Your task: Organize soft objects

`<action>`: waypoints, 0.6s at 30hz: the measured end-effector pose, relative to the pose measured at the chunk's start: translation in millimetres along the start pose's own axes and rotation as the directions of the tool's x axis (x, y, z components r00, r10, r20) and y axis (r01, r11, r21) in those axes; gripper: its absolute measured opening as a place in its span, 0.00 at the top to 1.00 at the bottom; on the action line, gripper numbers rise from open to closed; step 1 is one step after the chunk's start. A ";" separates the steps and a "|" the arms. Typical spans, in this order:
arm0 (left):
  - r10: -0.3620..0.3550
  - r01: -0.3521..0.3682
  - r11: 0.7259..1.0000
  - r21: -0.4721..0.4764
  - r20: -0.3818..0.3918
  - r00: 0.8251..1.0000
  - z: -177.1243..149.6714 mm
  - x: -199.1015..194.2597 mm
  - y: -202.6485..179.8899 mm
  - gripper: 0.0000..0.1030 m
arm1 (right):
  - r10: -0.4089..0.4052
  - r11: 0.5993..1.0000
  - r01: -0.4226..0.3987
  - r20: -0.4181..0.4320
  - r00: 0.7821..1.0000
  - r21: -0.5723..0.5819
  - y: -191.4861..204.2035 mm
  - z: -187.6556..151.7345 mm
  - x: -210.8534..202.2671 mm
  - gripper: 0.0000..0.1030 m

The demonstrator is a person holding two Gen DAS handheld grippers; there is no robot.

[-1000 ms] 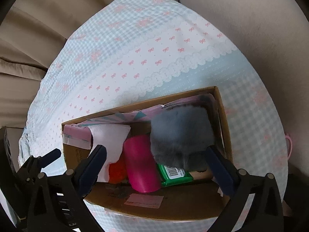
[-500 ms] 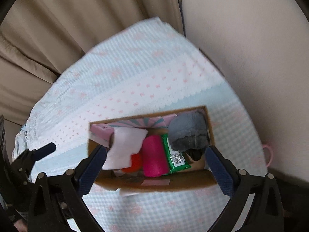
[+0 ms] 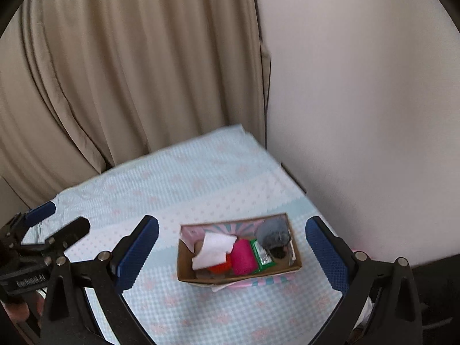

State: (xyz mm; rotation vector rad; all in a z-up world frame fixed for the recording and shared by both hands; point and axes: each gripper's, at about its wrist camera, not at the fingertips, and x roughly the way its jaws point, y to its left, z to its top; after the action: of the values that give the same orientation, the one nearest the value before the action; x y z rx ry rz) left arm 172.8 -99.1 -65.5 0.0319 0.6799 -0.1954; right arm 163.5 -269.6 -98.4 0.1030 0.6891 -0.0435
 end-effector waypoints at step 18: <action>-0.020 0.014 1.000 0.028 0.214 0.977 -30.4 -112.9 37.6 0.00 | -0.124 0.992 0.124 0.279 0.952 0.019 56.8 -46.8 -117.2 0.01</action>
State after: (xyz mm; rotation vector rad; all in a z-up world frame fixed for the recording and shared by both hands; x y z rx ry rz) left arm 75.3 -40.3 -19.5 0.0297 0.4624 -0.2210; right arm 47.7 -207.4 -55.0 0.0527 0.4113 -0.1758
